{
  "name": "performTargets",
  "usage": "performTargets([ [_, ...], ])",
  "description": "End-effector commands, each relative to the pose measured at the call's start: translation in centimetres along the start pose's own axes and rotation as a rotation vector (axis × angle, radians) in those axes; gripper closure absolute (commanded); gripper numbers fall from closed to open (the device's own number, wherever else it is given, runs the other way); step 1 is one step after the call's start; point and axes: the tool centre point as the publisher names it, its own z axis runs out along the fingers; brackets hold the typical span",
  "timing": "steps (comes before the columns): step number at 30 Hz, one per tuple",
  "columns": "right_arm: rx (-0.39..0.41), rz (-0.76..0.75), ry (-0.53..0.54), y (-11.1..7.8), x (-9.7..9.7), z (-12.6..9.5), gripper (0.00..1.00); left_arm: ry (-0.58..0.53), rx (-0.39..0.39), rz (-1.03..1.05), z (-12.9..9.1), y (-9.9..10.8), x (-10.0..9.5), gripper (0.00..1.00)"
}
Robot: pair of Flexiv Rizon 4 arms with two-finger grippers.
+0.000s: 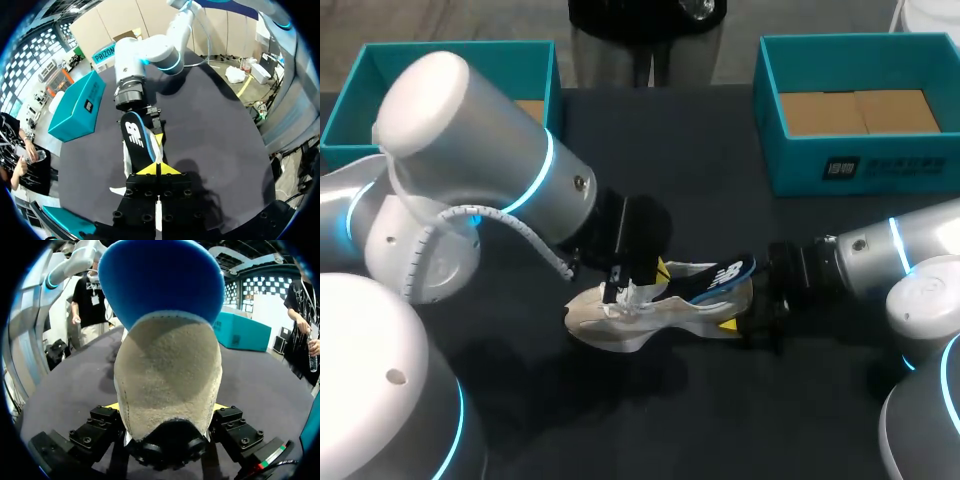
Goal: Take the shoe out of the shoebox, open the shoe tongue, remove and reinsert the insole, then place the shoe into the shoebox
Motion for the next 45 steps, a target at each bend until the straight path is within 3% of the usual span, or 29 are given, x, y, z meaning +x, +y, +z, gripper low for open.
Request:
performTargets([
  [1,0.003,0.0,-0.002,0.1,0.1,0.0,1.0,0.007,-0.005,-0.017,2.9,-0.5,-1.1,1.0],
  [11,0.003,0.0,-0.002,0.1,0.1,0.0,1.0,-0.055,0.03,-0.059,5.2,-0.4,-1.1,1.0],
  [23,0.003,0.0,-0.002,0.1,0.1,0.0,1.0,-0.014,0.024,-0.065,7.9,-1.2,-0.9,1.0],
  [32,0.003,0.0,-0.002,0.1,0.1,0.0,1.0,-0.101,0.013,-0.062,8.6,-1.7,-0.5,1.0],
  [33,0.003,0.0,-0.002,0.1,0.1,0.0,1.0,-0.101,0.013,-0.062,8.6,-1.7,-0.5,0.65],
  [34,0.003,0.0,-0.002,0.1,0.1,0.0,1.0,-0.101,0.013,-0.062,8.6,-1.7,-0.5,0.47],
  [35,0.003,0.0,-0.002,0.1,0.1,0.0,1.0,-0.097,0.012,-0.062,8.5,-1.7,-0.6,0.15],
  [36,0.003,0.0,-0.002,0.1,0.1,0.0,1.0,-0.092,0.017,-0.064,8.4,-1.6,-0.6,0.0],
  [45,0.003,0.0,-0.002,0.1,0.1,0.0,1.0,-0.12,0.006,-0.072,8.2,-1.2,-1.0,0.0],
])
